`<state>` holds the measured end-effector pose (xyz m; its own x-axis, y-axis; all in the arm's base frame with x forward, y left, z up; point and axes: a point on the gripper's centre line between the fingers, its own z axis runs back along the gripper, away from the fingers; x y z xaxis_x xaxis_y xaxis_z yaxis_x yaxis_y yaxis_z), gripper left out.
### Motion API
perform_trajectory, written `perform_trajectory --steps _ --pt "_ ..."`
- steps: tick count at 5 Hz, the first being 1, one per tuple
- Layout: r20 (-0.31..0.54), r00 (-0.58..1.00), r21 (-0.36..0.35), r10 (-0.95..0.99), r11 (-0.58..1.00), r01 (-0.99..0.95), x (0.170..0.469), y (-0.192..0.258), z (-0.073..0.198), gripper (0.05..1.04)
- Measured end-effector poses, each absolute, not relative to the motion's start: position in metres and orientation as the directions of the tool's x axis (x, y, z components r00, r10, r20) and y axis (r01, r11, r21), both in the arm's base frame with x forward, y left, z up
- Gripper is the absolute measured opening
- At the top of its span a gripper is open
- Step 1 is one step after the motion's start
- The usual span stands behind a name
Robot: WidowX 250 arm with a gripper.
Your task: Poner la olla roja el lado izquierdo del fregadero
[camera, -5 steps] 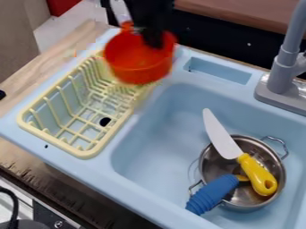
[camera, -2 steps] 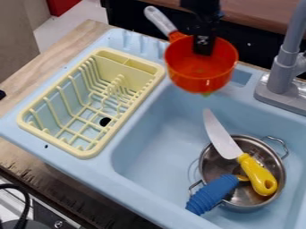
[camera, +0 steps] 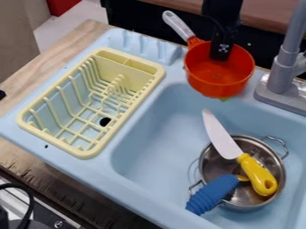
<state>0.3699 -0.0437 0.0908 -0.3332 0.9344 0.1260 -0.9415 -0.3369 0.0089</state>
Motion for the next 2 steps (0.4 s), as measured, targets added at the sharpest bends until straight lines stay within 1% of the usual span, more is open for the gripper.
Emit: perform_trajectory --steps 1,2 --pt "0.116 -0.337 0.006 0.934 -0.34 -0.94 0.3732 -0.0448 0.0904 0.08" --pt "0.101 -0.322 -0.003 0.941 -0.324 -0.946 0.3756 -0.0447 0.0907 0.235"
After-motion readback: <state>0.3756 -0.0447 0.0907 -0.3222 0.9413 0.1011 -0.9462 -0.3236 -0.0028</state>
